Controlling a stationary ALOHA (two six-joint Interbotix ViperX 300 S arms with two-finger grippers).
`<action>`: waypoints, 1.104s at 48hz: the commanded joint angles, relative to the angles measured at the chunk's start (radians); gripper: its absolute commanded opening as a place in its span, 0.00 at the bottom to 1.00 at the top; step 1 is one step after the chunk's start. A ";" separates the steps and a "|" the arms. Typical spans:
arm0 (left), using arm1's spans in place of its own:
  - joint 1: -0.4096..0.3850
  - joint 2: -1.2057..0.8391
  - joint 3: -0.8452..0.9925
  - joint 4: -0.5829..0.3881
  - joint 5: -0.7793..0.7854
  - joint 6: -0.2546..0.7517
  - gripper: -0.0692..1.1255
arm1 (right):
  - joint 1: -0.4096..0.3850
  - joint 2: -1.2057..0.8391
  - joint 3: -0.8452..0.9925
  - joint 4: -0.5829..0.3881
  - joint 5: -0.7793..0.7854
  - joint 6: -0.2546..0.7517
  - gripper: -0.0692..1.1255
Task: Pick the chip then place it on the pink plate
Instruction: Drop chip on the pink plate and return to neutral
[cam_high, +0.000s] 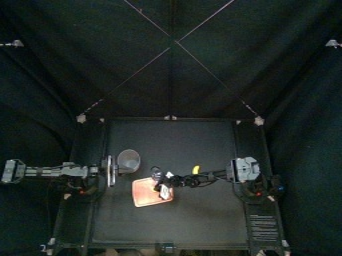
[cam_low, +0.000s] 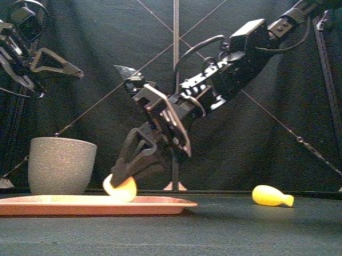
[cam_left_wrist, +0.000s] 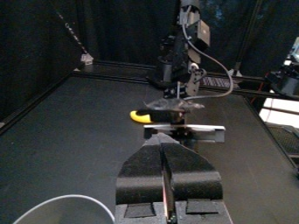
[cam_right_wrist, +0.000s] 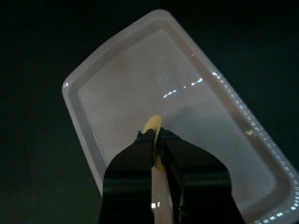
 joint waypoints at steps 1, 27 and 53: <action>0.003 0.003 -0.009 -0.005 -0.003 0.000 0.09 | 0.002 -0.005 -0.057 0.006 0.025 -0.005 0.43; 0.005 0.003 0.003 -0.006 -0.002 -0.002 0.09 | -0.040 -0.114 0.015 -0.055 -0.054 -0.008 0.74; 0.003 0.002 0.006 -0.006 -0.002 0.000 0.09 | -0.032 -0.663 0.555 -0.193 -0.554 -0.002 0.74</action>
